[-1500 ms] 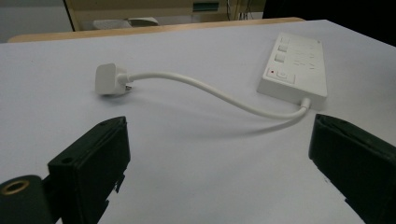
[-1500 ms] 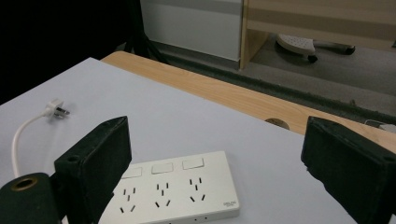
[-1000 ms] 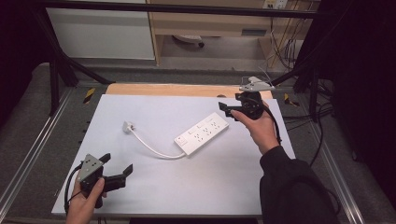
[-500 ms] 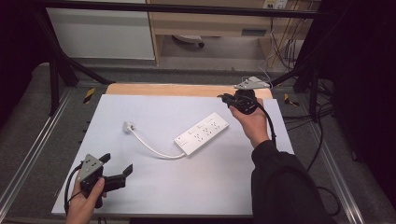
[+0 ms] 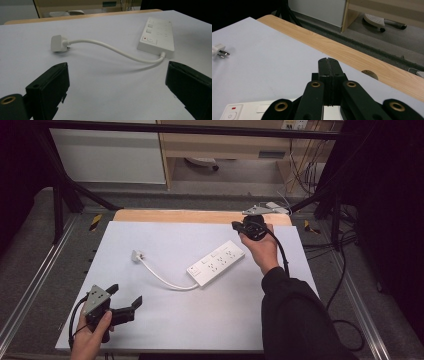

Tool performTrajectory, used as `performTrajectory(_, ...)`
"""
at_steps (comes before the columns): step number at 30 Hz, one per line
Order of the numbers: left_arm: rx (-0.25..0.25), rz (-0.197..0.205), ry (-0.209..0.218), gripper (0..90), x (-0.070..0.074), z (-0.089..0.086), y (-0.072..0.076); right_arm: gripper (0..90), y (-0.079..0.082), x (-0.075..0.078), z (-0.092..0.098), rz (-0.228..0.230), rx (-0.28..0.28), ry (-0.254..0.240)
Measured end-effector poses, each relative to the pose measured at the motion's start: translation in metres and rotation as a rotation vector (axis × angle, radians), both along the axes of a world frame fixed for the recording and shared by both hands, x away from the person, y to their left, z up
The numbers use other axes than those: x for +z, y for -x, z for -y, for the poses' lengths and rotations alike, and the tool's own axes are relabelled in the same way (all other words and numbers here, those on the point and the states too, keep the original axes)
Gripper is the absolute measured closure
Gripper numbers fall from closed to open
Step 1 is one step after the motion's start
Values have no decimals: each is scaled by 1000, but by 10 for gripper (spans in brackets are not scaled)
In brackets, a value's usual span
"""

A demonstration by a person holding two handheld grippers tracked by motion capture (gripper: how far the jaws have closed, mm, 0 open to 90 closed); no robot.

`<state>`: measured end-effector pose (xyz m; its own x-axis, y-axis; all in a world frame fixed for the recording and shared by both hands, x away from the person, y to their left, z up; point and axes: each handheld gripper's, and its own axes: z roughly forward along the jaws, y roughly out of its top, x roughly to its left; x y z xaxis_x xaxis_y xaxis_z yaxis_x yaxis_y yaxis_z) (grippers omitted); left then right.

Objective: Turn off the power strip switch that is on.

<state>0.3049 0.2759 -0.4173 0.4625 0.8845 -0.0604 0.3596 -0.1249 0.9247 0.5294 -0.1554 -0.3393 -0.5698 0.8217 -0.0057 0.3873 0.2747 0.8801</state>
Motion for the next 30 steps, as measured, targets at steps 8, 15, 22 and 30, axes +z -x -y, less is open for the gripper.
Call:
performTrajectory(8,-5,1,0,52,0,0,0,900,-8,-11,-6,-27,-3,19)
performTrajectory(15,-7,1,-1,52,0,0,0,900,-11,-19,-9,-45,-7,29)
performTrajectory(22,-9,0,-3,52,0,0,0,900,-13,-24,-12,-55,-4,38)
performTrajectory(30,-9,-1,-2,52,0,0,-1,900,-14,-28,-13,-65,-1,53)
